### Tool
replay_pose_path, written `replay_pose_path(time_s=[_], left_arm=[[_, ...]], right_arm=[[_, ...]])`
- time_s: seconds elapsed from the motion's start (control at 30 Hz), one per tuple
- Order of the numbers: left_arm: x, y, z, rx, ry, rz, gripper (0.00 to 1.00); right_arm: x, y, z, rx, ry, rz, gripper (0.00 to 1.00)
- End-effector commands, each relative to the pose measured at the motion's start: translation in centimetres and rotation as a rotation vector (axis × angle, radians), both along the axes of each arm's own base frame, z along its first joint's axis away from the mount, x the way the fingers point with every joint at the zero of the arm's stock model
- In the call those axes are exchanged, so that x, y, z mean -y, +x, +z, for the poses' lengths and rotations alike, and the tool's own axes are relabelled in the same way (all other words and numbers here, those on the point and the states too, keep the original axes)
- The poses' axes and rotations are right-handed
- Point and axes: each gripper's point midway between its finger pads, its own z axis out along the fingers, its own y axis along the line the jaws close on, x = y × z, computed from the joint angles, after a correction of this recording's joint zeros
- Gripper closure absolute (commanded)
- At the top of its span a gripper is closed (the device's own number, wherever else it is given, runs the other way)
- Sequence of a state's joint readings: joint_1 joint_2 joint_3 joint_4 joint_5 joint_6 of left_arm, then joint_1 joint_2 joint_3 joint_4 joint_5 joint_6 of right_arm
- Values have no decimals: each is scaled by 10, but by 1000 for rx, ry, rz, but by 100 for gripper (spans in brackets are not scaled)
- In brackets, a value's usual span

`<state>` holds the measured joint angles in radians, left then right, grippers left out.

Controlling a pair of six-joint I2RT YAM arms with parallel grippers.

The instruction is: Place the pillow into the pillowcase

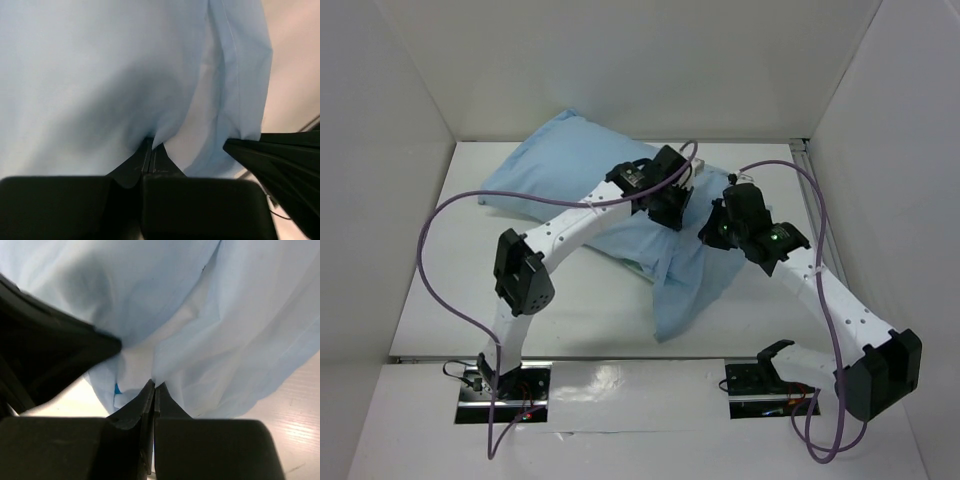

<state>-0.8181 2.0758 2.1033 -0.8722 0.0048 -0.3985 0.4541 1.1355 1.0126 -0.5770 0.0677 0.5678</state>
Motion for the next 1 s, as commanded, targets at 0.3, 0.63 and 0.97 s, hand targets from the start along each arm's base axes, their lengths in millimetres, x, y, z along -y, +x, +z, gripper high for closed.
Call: replay_pose_path(time_s=[0.3,0.63,0.97], left_arm=[[-16,-22,146,28,-458,-134,100],[-15,-54,134,-79,-494,-196,100],[-26,-79,104,-165,-444,-270,100]], right_arm=[[-42,34,51,198,152,121,100],[-52,92,90,382,209,17,100],[23,43,105,268,51,-117,6]])
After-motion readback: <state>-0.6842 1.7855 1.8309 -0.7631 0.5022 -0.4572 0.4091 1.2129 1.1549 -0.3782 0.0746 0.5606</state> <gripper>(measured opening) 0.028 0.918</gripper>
